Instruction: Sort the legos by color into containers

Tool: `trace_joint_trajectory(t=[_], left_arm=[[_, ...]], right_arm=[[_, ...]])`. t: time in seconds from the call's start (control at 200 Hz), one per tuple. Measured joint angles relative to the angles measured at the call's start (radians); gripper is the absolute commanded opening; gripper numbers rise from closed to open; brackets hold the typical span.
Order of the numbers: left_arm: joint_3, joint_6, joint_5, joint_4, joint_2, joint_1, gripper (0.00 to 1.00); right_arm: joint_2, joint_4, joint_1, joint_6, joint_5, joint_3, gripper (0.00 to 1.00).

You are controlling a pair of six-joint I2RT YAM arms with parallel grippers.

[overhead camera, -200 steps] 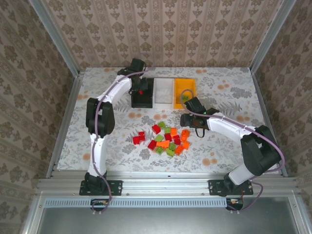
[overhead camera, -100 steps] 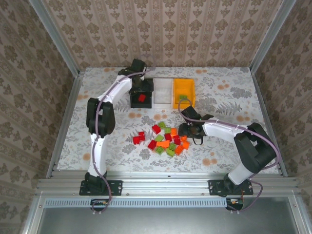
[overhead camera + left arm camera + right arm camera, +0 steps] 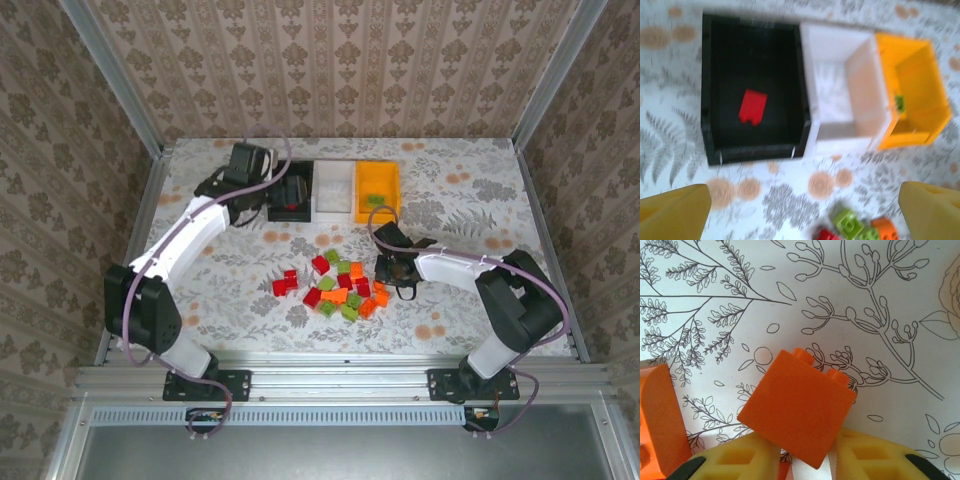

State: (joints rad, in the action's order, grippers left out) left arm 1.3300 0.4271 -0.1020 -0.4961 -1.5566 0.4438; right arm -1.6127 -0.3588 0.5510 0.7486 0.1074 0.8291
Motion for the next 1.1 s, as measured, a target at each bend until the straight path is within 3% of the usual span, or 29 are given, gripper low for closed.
trace_joint_trajectory(t=[0.18,0.335,0.38,0.455,0.58,0.695,0.81,1.035,1.1], left_arm=[[-0.204,0.024,-0.001,0.014,0.044,0.0,0.99],[-0.282,0.04,-0.005,0.02,0.08,0.0,0.99],[-0.288,0.044,-0.007,0.024,0.089,0.0,0.99],[-0.293,0.045,-0.008,0.036,0.098,0.0,1.0],[-0.304,0.045,-0.011,0.051,0.108,0.0,1.0],[-0.314,0.048,-0.018,0.056,0.109,0.0,1.0],[-0.32,0.051,-0.025,0.057,0.11,0.0,1.0],[-0.336,0.051,-0.03,0.059,0.121,0.0,1.0],[-0.336,0.051,-0.03,0.06,0.121,0.0,1.0]], right_arm=[[-0.008,-0.021,0.004,-0.028,0.013,0.015,0.25],[-0.019,0.019,0.029,-0.046,0.015,0.039,0.27],[-0.019,0.022,0.036,-0.049,0.015,0.048,0.33],[-0.019,0.019,0.04,-0.062,0.021,0.057,0.56],[-0.021,0.012,0.041,-0.07,0.047,0.067,0.68],[-0.06,0.011,0.04,-0.082,0.062,0.108,0.68],[-0.121,0.016,0.037,-0.096,0.068,0.168,0.62],[-0.158,0.023,0.03,-0.099,0.094,0.192,0.61],[-0.17,0.024,0.027,-0.098,0.097,0.202,0.56]])
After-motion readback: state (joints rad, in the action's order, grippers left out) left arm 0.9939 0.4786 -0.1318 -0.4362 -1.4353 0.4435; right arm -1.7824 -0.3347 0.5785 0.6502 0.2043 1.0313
